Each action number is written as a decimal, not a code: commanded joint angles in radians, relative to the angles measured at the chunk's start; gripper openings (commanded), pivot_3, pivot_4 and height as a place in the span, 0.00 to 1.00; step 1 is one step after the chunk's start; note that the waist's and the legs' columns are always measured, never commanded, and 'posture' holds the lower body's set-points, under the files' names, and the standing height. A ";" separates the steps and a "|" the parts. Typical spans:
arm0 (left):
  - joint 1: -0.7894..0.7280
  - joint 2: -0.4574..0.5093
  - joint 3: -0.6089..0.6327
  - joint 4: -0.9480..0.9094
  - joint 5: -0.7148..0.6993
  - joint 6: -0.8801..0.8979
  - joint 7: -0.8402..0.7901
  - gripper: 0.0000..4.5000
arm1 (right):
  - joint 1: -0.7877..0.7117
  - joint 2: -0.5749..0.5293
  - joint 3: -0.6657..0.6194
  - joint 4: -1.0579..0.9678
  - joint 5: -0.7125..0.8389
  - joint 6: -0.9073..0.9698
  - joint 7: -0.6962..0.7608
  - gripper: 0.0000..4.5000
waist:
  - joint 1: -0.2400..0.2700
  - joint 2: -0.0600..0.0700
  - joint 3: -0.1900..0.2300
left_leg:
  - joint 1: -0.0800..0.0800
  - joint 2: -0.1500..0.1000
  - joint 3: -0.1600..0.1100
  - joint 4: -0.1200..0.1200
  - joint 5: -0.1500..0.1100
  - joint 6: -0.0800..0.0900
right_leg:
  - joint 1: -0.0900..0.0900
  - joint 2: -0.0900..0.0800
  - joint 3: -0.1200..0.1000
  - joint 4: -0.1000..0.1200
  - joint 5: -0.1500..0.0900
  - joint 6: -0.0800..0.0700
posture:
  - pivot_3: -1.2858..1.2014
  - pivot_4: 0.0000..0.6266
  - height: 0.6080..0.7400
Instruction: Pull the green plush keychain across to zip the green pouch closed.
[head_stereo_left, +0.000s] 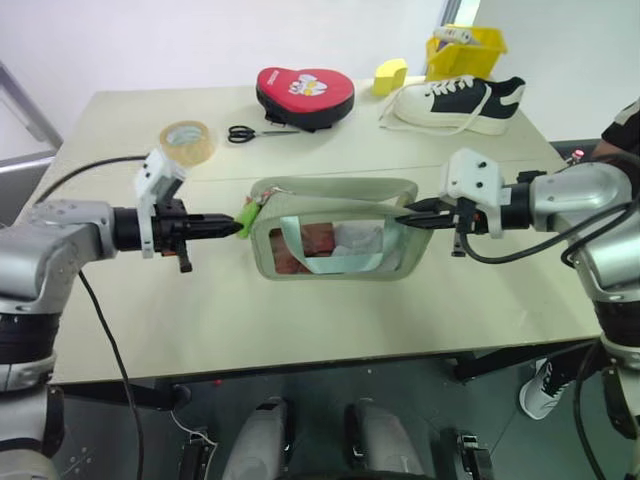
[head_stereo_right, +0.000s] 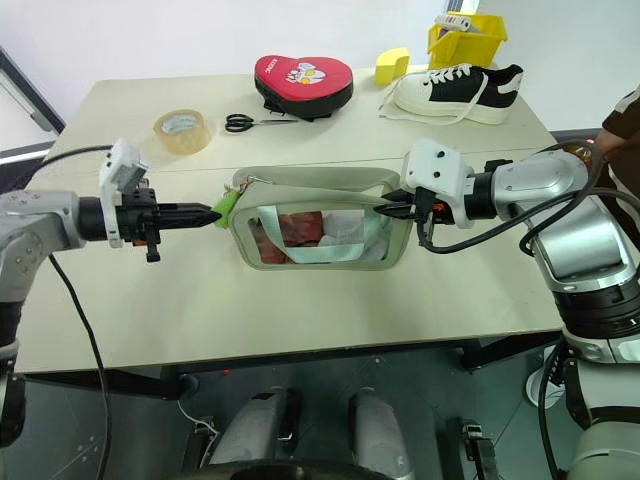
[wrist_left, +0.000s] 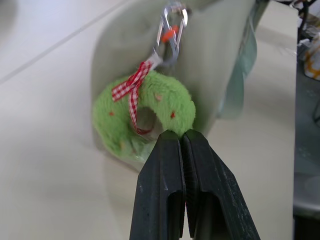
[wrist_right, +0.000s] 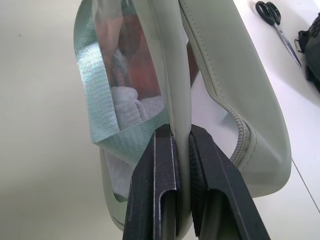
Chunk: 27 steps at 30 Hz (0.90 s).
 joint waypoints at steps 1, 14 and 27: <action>-0.120 0.012 0.065 0.032 -0.065 0.052 -0.014 0.01 | -0.008 0.001 -0.018 -0.022 0.007 -0.007 -0.008 0.00 | 0.000 0.000 0.000 | 0.000 0.000 0.000 0.000 0.000 0.000 | 0.000 0.000 0.000 0.000 0.000 0.000 | 0.52 0.24 1.00; -0.182 -0.185 -0.091 -0.013 -0.006 -0.009 0.021 0.07 | -0.029 0.026 0.000 -0.007 -0.007 -0.016 -0.007 0.00 | -0.005 0.000 0.000 | 0.000 0.000 0.000 0.005 0.000 0.001 | 0.001 0.001 0.000 0.003 0.001 0.002 | 0.52 0.24 1.00; -0.237 0.013 -0.065 0.037 0.039 -0.038 -0.140 0.64 | -0.021 0.033 -0.002 -0.005 -0.014 -0.030 -0.009 0.00 | -0.004 0.000 0.000 | 0.000 0.000 0.000 0.010 -0.001 0.002 | 0.002 0.001 0.001 0.004 0.001 0.002 | 0.52 0.24 1.00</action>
